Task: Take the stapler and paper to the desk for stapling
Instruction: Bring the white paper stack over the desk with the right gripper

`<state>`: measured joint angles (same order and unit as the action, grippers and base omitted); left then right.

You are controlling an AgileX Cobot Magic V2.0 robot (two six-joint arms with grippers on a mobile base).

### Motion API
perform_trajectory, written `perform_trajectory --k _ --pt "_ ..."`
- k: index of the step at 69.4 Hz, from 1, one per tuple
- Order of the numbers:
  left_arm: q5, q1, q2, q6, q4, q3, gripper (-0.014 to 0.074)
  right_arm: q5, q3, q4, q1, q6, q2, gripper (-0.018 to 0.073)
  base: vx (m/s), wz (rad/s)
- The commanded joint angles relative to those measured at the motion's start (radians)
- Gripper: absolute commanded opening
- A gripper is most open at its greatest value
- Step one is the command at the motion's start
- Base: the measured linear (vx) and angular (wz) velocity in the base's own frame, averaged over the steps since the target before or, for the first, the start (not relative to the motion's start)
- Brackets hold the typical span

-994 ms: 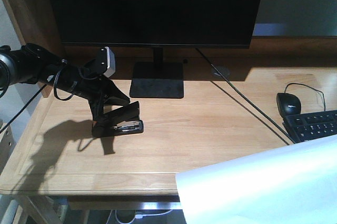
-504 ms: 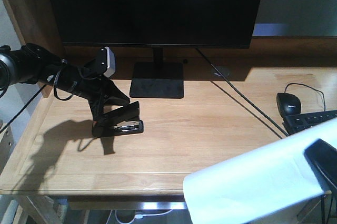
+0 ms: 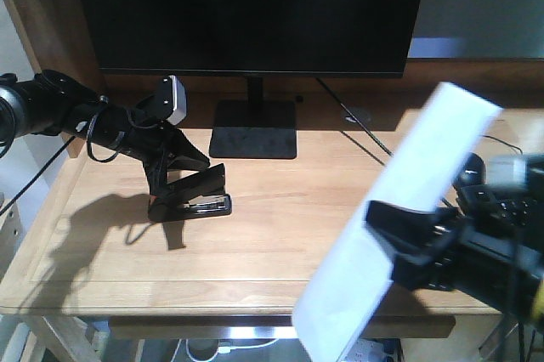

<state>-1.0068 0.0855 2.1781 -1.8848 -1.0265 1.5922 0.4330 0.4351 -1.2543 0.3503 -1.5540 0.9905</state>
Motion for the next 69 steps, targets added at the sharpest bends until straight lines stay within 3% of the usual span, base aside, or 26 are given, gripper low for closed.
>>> perform_trajectory --k 1,23,39,43,69 --pt "-0.019 0.002 -0.059 0.009 -0.057 0.025 -0.0006 0.135 0.098 -0.085 -0.001 -0.026 0.108 -0.0003 0.00 0.00" --pt "-0.019 0.002 -0.059 0.009 -0.057 0.025 -0.0006 0.346 0.329 -0.353 -0.001 -0.134 0.375 -0.0003 0.00 0.00" --pt "-0.019 0.002 -0.059 0.009 -0.057 0.025 -0.0006 0.342 0.430 -0.489 -0.001 -0.229 0.500 -0.0003 0.00 0.00" --pt "-0.019 0.002 -0.059 0.009 -0.057 0.025 -0.0006 0.324 0.451 -0.545 -0.001 -0.268 0.539 -0.0003 0.00 0.00" --pt "-0.022 0.002 -0.059 0.009 -0.057 0.025 -0.0006 0.040 0.456 -0.544 -0.001 -0.296 0.683 -0.0003 0.00 0.00"
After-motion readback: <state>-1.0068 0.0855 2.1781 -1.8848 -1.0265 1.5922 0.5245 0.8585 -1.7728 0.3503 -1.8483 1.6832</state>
